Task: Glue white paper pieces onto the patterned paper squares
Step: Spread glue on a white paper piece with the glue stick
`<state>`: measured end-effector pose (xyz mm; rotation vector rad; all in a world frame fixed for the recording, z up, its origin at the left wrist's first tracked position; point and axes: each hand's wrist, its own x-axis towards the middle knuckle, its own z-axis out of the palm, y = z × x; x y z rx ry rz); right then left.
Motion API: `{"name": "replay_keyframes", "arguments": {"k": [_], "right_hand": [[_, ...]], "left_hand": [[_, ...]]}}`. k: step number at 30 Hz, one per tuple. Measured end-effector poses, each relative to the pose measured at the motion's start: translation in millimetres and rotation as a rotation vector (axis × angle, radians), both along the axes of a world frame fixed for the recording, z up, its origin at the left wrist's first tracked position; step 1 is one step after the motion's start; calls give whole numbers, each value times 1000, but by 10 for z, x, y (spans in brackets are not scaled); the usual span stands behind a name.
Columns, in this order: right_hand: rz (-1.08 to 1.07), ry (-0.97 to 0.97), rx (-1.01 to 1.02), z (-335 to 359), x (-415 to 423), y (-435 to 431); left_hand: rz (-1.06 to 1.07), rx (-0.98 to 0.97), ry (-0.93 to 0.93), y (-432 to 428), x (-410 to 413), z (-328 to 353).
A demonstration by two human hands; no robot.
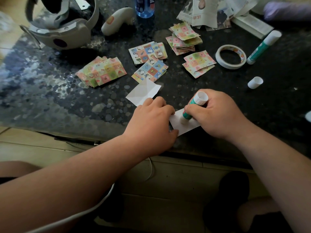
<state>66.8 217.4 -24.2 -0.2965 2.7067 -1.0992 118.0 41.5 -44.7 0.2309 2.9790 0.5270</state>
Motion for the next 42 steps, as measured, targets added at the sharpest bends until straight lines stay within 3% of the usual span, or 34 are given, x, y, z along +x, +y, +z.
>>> {"name": "replay_keyframes", "arguments": {"k": [8,20,22,25,27,31,34,37,42], "right_hand": [[-4,-9,-64,19,35,9],[50,-73,81,137,43,82],[-5,-84,-48,176,35,153],[-254,-69,-443,268,-22,300],[-329,-24,-592,324,-49,386],[-236,-11,-338,294,-18,443],[-155,-159,-70,242,55,410],[-92,-258,28,200,180,386],[-40,-210,60,149,231,381]], "left_hand": [[7,-22,-20,10,2,21],[9,-19,-56,20,1,59],[12,-10,-60,19,6,62],[24,19,-70,24,19,65],[35,51,-83,39,16,66],[96,173,-167,58,-33,109],[147,240,-215,76,-90,155],[165,247,-234,95,-111,176],[170,246,-277,129,-88,222]]}}
